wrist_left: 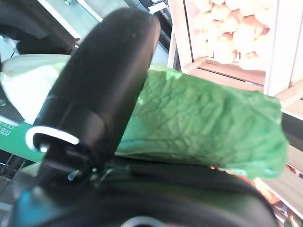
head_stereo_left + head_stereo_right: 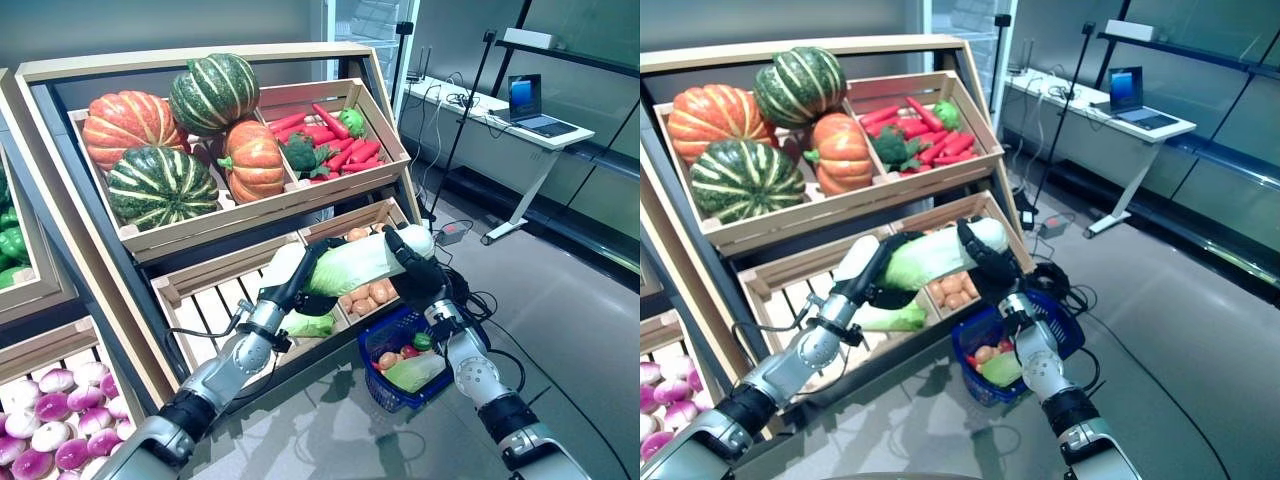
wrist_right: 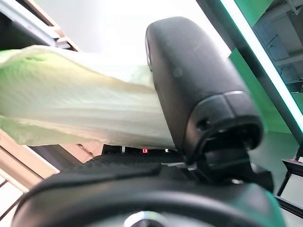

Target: Put vegetables into the basket

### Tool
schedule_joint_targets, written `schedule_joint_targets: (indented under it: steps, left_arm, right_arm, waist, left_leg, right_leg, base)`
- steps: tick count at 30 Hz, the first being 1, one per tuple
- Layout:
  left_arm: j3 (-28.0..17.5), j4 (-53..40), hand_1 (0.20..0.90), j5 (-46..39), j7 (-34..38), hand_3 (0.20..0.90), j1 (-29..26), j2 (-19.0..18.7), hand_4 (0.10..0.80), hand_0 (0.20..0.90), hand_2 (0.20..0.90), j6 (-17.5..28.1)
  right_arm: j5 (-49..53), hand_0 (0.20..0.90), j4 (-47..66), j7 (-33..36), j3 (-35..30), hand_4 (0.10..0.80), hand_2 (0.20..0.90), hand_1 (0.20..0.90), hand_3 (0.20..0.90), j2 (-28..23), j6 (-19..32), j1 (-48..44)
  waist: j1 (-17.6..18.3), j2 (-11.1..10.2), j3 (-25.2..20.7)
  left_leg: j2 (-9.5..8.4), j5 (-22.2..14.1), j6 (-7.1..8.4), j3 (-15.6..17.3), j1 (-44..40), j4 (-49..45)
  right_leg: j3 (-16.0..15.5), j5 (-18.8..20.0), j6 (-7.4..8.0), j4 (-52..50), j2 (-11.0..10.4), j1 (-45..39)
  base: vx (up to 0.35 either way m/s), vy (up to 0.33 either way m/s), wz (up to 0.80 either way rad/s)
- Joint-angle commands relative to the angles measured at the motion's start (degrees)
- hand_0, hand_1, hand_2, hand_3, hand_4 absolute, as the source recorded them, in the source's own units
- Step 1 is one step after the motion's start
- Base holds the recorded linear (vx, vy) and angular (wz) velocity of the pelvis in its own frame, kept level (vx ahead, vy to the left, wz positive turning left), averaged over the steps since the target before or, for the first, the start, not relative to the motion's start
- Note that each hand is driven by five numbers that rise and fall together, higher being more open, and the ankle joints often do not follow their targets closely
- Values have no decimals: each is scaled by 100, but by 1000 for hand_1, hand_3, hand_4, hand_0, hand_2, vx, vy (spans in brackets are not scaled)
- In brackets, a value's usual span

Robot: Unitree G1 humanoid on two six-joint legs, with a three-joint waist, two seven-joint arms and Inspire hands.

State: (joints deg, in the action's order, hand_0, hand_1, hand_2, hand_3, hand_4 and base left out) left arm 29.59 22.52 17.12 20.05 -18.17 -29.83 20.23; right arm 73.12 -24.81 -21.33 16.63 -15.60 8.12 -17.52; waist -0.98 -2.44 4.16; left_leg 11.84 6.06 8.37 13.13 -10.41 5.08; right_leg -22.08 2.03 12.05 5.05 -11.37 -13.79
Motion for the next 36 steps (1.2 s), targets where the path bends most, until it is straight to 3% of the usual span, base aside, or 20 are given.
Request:
schedule_joint_targets:
  steps: [1, 8, 17, 23, 32, 36]
  left_arm:
    - [-290, 186, 900, -407, 300, 900, -612, 203, 800, 900, 900, 60]
    - [-679, 1237, 900, -124, 545, 900, -485, 194, 800, 900, 900, -374]
    - [-1159, 2270, 900, -345, 685, 900, -600, -271, 800, 900, 900, -831]
    - [-1181, 2742, 900, -345, 694, 900, -743, -559, 800, 900, 900, -825]
    - [-1187, 2418, 900, -262, 940, 900, -854, -1001, 800, 900, 900, -579]
    - [-892, 2418, 900, -316, 962, 900, -1385, -1235, 800, 900, 900, -572]
  right_arm:
    - [-151, 300, 282, 34, -728, 400, 300, 300, 300, -107, 807, -883]
    - [-149, 300, 80, 257, -1113, 400, 300, 300, 300, -496, 981, -877]
    - [-109, 300, -381, 645, -1675, 400, 300, 300, 300, -1195, 1259, -1013]
    - [-634, 300, -969, 1265, -1825, 400, 300, 300, 300, -1715, 1325, -1243]
    - [-1575, 300, -1976, 1936, -1700, 400, 300, 300, 300, -2267, 1087, -1335]
    - [-1817, 300, -2550, 2081, -1457, 400, 300, 300, 300, -2515, 947, -1931]
  waist:
    - [-40, 123, -64]
    - [21, 107, -58]
    - [119, 130, -43]
    - [134, 158, -28]
    - [81, 215, 105]
    - [29, 334, 422]
  left_leg:
    - [-144, -637, -146, -93, -166, -8]
    - [-129, -632, -143, -42, -218, -8]
    - [-106, -601, -117, 68, -233, -8]
    - [-96, -592, -87, 62, -242, -8]
    - [-53, -517, -52, 39, -195, -8]
    - [-31, -420, 11, -55, 131, -88]
  right_leg:
    - [106, -123, -372, -70, 119, 18]
    - [136, -120, -372, -95, 121, 18]
    - [195, -128, -352, -136, 118, 58]
    - [199, -168, -350, -180, 111, 54]
    - [190, -269, -395, -390, 113, 172]
    - [172, -367, -460, -661, 86, 560]
  base:
    - [0, 0, 0]
    - [6, -7, -3]
    - [13, -17, -4]
    - [38, -34, -4]
    - [68, -45, -1]
    - [-96, -25, -3]
